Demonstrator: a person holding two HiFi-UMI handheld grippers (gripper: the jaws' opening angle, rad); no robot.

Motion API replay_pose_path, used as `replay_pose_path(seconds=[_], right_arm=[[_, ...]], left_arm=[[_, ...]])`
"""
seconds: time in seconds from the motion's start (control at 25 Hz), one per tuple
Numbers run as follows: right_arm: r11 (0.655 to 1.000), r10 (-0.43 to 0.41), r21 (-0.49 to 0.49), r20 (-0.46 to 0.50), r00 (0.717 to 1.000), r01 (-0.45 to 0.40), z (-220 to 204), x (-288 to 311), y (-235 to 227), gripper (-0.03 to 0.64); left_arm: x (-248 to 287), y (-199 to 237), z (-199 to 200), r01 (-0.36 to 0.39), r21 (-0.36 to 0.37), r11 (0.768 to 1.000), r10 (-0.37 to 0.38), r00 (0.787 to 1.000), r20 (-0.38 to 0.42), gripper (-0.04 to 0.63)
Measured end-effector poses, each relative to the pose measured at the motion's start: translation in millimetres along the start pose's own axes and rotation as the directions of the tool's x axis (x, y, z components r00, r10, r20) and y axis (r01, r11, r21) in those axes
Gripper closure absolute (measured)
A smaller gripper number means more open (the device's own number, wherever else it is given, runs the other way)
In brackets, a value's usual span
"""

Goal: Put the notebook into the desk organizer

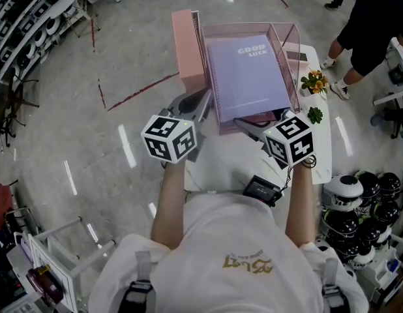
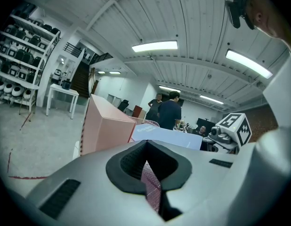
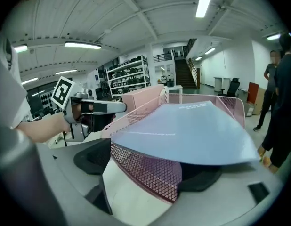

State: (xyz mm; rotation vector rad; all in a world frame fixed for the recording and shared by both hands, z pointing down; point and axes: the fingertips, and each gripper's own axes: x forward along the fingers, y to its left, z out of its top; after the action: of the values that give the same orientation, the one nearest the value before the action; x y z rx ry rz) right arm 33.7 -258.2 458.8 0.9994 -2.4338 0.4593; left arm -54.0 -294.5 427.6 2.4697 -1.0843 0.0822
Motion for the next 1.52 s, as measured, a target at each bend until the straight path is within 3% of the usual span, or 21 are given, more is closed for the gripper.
replay_pose_path(seconds=[0.6,0.88,1.08,1.28,1.52], right_arm=[[0.986,-0.114,0.107,-0.113,0.987,0.126,-26,-8,4,0.275],[0.958,-0.261,0.096,-0.097,0.96,0.27,-33,-17,-4,0.225],[0.926,-0.375,-0.032,-0.196,0.906,0.376,-55,-30,-13,0.19],[0.908,-0.412,0.009,-0.158,0.897,0.419,-60,-39,-21,0.232],[0.897,-0.434,0.014,-0.168,0.885,0.443,-69,-52,-14,0.236]], left_arm=[[-22,-14,-1,0.0,0.016,1.0,0.0,1.0,-0.006,0.577],[-31,-22,-5,0.002,0.015,1.0,-0.002,1.0,-0.025,0.577],[-38,-28,-10,0.011,0.009,1.0,-0.011,0.999,-0.044,0.577],[-42,-34,-18,0.022,0.009,1.0,-0.021,0.998,-0.065,0.577],[-51,-39,-24,0.021,0.012,1.0,-0.02,0.997,-0.068,0.577]])
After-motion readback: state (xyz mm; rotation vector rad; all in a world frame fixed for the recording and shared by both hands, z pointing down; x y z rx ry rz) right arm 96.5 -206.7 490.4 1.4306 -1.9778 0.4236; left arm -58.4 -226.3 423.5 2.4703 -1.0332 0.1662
